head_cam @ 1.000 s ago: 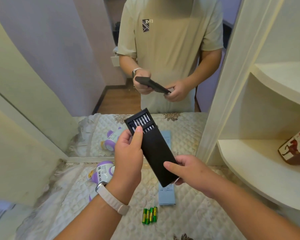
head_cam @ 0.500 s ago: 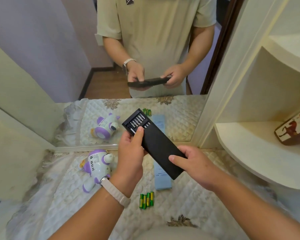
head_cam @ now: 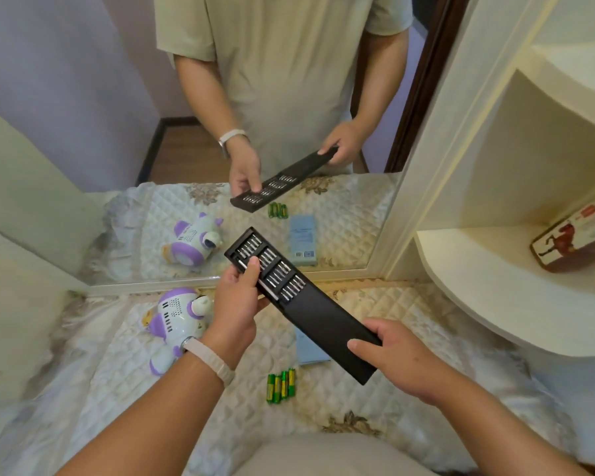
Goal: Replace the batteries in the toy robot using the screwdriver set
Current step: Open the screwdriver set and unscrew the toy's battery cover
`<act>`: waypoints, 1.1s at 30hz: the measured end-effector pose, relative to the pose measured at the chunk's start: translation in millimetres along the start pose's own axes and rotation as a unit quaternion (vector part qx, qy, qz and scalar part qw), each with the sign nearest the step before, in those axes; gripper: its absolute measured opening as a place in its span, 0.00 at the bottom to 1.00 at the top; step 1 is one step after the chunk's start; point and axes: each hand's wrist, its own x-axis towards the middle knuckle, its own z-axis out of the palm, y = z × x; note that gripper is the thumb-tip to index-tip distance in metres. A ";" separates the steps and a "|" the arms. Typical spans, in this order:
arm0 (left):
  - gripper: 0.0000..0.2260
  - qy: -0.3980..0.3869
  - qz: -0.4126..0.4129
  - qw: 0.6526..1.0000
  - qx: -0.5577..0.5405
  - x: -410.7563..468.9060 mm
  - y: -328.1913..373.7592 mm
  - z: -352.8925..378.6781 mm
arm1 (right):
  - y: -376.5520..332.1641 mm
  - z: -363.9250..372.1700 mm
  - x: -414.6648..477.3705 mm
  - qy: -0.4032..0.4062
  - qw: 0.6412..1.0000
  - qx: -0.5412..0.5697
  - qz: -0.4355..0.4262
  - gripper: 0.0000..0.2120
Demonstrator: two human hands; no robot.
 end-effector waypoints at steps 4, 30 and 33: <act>0.07 0.003 -0.016 1.000 0.013 1.7 -10.7 -3.5 | 9.3 -2.3 1.8 -0.019 1.000 -0.021 0.012 0.05; 0.05 0.036 -0.102 0.992 0.071 -26.2 -50.1 -32.2 | 140.0 41.4 92.7 0.122 0.942 -0.311 0.040 0.23; 0.05 0.029 -0.099 0.991 0.081 -28.0 -51.2 -28.3 | 150.8 46.6 93.3 0.112 0.946 -0.301 0.040 0.28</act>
